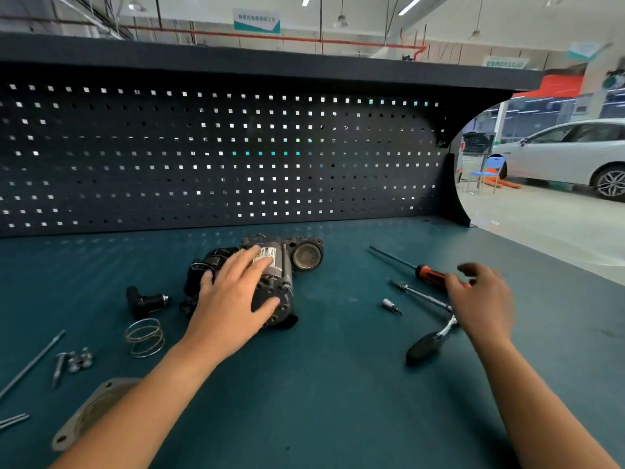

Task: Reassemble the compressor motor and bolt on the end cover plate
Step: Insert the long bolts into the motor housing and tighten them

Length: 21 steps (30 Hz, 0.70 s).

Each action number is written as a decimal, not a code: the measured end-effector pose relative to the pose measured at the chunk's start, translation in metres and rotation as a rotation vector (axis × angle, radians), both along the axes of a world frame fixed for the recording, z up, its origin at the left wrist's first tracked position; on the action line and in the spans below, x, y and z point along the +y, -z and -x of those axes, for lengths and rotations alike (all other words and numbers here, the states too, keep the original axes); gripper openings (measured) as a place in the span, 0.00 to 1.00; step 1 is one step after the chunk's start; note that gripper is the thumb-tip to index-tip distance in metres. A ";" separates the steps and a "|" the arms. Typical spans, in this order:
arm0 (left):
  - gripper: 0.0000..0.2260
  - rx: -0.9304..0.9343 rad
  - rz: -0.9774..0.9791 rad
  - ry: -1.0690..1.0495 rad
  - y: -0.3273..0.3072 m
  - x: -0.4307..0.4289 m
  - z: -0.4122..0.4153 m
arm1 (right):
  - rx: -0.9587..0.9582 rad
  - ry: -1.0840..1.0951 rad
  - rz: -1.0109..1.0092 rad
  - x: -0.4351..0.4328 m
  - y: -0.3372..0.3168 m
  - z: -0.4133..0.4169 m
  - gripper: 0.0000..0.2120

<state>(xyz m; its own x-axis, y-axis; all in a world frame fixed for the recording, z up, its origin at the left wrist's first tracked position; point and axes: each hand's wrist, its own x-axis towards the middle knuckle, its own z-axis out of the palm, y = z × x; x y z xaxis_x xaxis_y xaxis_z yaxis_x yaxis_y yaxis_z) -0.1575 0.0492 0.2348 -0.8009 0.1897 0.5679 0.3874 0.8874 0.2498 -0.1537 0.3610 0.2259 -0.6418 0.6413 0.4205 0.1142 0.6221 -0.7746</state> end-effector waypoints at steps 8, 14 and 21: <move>0.13 0.352 -0.041 -0.093 0.005 -0.004 -0.020 | -0.526 -0.087 -0.093 0.009 0.019 0.012 0.07; 0.15 0.307 -0.103 -0.133 0.004 -0.003 -0.033 | -0.396 -0.123 -0.171 -0.005 0.010 0.003 0.10; 0.14 0.217 -0.265 -0.093 0.002 -0.019 -0.022 | 0.234 -0.251 0.262 -0.022 -0.018 -0.010 0.11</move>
